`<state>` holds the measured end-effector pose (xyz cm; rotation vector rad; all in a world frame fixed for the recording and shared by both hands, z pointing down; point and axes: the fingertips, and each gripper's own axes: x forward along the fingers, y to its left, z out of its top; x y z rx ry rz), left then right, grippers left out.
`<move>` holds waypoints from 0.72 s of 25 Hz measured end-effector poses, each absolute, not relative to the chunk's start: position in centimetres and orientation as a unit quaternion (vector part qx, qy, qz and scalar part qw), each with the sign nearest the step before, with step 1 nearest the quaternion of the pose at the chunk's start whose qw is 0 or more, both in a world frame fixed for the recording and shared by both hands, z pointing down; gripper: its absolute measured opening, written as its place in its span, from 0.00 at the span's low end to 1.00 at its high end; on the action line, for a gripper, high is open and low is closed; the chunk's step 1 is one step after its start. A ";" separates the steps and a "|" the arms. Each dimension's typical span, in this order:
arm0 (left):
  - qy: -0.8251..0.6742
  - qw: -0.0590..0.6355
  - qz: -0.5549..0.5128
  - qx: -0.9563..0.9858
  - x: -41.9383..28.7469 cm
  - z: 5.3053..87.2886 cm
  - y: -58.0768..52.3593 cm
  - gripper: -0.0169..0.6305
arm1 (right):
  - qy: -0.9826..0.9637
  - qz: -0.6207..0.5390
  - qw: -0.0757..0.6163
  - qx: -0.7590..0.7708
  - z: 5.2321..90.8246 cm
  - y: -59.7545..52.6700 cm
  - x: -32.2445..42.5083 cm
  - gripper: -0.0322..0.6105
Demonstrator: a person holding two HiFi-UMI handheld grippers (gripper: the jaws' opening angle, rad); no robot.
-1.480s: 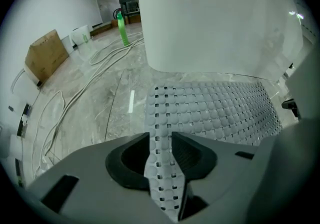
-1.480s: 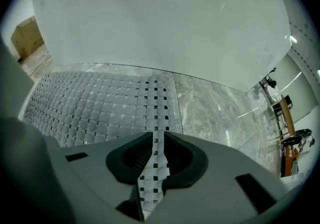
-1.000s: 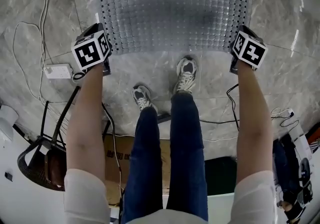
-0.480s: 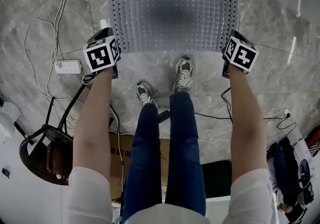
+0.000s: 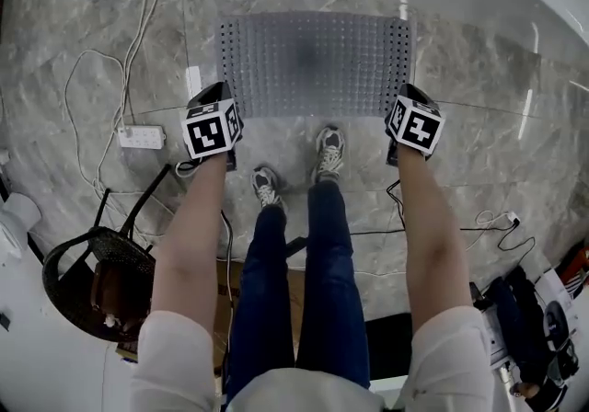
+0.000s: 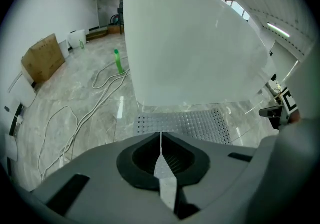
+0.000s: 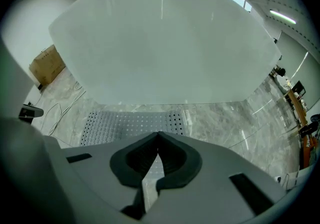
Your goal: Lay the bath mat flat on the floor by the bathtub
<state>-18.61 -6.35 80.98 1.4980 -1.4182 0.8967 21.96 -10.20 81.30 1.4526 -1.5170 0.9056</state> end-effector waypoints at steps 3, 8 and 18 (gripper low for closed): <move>-0.571 0.422 0.353 0.609 -18.6 78.2 -6.3 0.09 | -0.615 0.352 0.411 0.573 78.5 -10.2 20.7 0.10; -0.574 0.413 0.342 0.620 -18.5 73.5 -6.8 0.09 | -0.624 0.352 0.396 0.574 73.7 -10.0 18.9 0.10; -0.577 0.384 0.304 0.653 -18.5 62.2 -7.0 0.09 | -0.649 0.332 0.359 0.582 62.4 -9.5 16.2 0.10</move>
